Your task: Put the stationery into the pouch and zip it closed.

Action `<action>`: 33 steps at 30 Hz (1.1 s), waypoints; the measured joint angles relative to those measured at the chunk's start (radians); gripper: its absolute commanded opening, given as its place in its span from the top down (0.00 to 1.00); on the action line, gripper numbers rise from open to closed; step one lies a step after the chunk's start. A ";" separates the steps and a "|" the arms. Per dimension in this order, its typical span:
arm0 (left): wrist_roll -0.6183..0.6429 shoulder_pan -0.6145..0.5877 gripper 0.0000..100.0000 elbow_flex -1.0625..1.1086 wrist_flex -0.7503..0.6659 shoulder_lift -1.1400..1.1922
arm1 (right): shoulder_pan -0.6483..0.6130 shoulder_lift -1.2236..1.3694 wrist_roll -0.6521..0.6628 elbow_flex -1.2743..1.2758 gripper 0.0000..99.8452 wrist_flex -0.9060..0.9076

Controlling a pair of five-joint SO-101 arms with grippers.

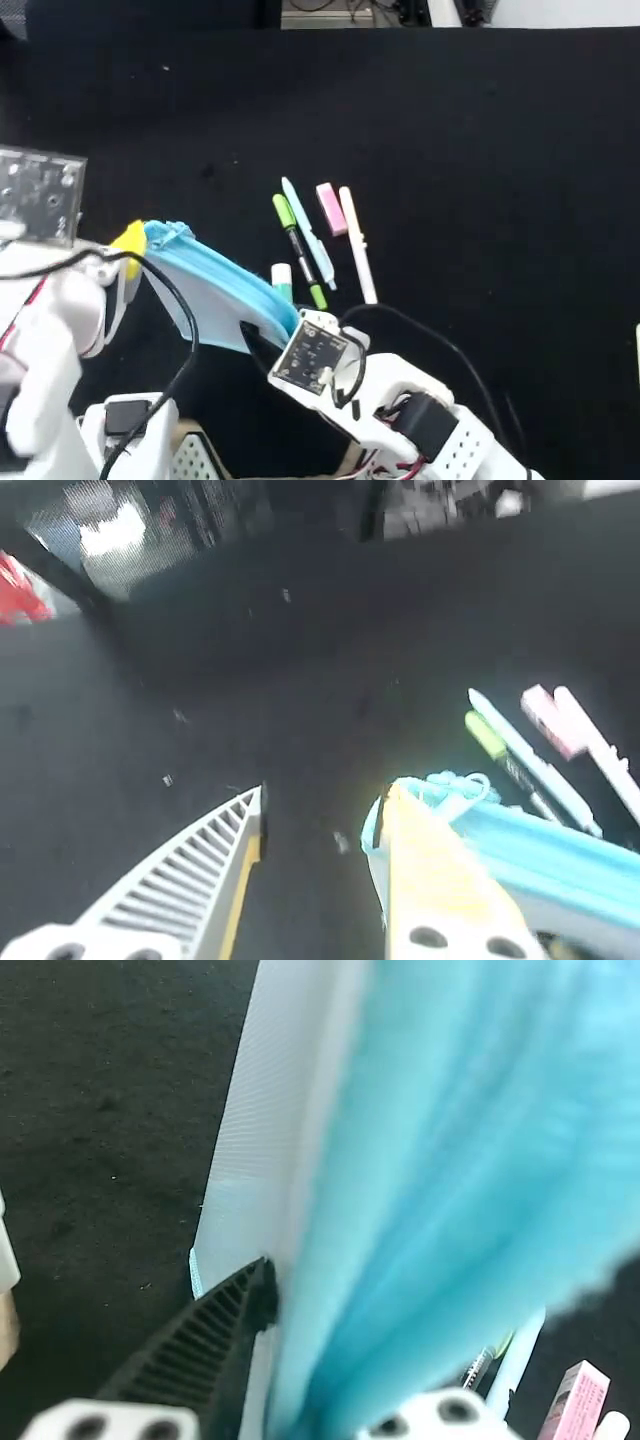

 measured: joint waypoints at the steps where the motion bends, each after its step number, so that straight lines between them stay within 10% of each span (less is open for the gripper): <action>1: 0.000 0.000 0.80 0.021 0.000 0.003 | 0.000 0.000 0.000 0.000 0.99 0.000; 33: -0.044 0.000 0.80 0.028 0.000 0.038 | 0.000 0.000 0.000 0.006 0.99 0.000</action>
